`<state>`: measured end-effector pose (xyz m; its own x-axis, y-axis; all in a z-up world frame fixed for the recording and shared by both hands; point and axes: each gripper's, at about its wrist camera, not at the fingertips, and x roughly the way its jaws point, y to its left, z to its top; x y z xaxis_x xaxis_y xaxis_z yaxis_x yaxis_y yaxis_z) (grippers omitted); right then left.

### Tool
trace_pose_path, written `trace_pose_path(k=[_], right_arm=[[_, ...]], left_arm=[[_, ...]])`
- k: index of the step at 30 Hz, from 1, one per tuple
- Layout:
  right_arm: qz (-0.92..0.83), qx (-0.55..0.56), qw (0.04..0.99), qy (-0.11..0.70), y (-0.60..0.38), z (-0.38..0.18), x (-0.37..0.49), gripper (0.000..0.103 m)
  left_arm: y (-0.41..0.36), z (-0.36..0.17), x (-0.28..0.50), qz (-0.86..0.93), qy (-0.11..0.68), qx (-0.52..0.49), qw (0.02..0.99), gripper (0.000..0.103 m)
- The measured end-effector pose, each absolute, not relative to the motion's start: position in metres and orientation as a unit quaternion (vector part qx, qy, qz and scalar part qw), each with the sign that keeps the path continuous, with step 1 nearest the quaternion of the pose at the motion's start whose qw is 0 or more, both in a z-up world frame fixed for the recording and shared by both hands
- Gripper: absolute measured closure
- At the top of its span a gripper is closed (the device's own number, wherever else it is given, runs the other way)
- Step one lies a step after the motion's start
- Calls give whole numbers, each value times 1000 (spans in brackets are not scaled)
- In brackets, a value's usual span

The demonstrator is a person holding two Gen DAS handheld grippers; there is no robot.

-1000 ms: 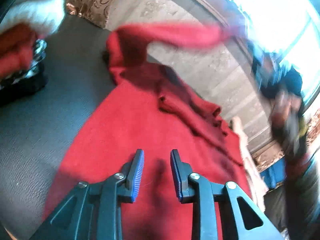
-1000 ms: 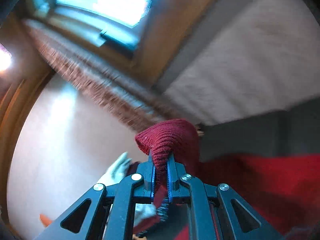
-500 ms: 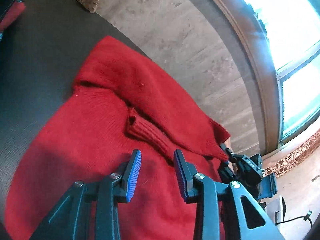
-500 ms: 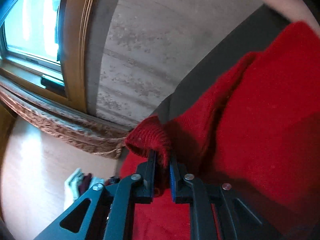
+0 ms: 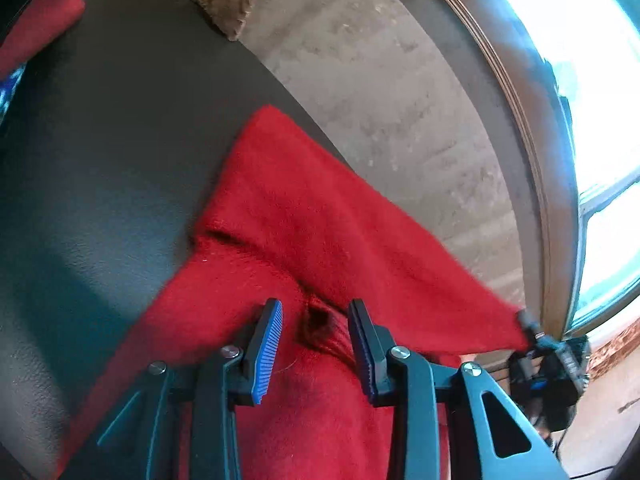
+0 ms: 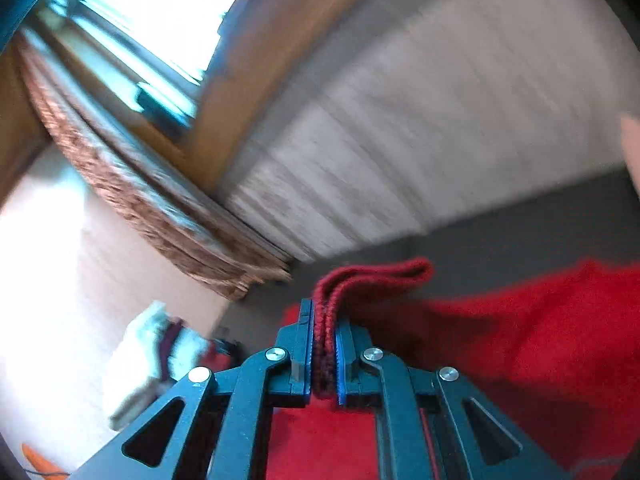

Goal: Fold clothes

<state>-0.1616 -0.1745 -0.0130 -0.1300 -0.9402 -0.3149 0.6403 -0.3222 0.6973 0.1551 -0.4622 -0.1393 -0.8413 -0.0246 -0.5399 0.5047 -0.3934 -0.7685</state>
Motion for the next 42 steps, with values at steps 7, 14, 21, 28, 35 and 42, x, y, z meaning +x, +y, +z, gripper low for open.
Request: trace_pose_path(k=[7, 14, 21, 28, 35, 42], right_arm=[[-725, 318, 572, -214, -161, 49, -145, 93], [-757, 387, 465, -248, -87, -30, -162, 93], [-746, 471, 368, -294, -43, -135, -176, 91], [-749, 446, 431, -233, -71, -118, -160, 29], [-757, 470, 425, -156, -105, -131, -147, 83], [-782, 425, 434, -140, -110, -91, -145, 95]], left_arm=[[-466, -144, 145, -792, 545, 241, 133, 66], [-470, -142, 145, -780, 568, 211, 156, 65], [-480, -145, 139, -763, 593, 195, 169, 63], [-485, -148, 129, -761, 594, 190, 179, 62], [-486, -143, 119, -770, 574, 194, 198, 64], [-481, -109, 117, -815, 529, 180, 156, 99]])
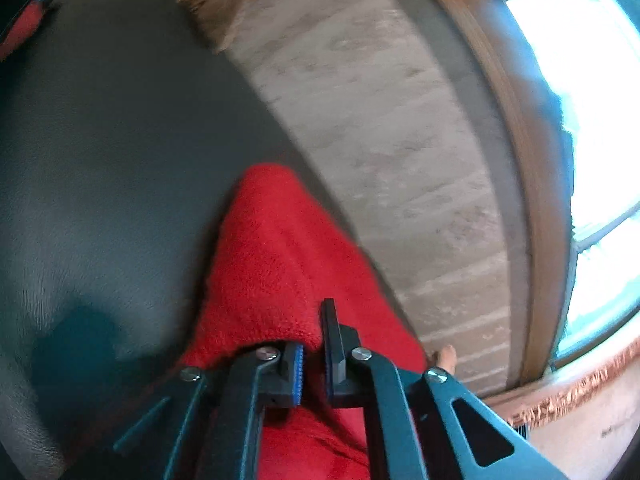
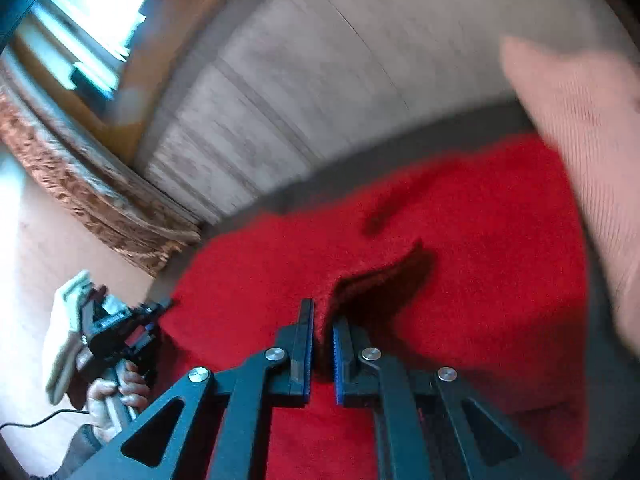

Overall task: Fold clothes
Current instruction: 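Lay the sleeve across the body with the right gripper while the left gripper holds the sweater, then release the sleeve with the right gripper and press the fold with the left gripper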

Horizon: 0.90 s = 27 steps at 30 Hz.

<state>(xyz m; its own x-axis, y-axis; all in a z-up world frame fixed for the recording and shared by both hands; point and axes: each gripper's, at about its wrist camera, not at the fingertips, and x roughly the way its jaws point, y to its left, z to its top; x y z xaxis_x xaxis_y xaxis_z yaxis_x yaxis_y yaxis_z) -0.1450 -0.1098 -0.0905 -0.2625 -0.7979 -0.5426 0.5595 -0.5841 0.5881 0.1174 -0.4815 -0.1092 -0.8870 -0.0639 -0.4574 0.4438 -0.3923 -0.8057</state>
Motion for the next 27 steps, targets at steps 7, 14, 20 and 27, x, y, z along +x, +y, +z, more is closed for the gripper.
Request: trace_pose_path(k=[7, 14, 20, 27], right_arm=[[-810, 401, 412, -114, -89, -71, -147, 95], [-818, 449, 345, -99, -72, -125, -156, 95], [-861, 382, 328, -72, -67, -93, -154, 95], [-863, 416, 277, -73, -48, -113, -171, 91]], left_arm=[[-456, -94, 123, -855, 458, 209, 126, 99], [-446, -127, 115, -837, 468, 261, 112, 98], [-454, -129, 108, -826, 492, 255, 102, 74], [-452, -123, 143, -820, 507, 243, 108, 74]])
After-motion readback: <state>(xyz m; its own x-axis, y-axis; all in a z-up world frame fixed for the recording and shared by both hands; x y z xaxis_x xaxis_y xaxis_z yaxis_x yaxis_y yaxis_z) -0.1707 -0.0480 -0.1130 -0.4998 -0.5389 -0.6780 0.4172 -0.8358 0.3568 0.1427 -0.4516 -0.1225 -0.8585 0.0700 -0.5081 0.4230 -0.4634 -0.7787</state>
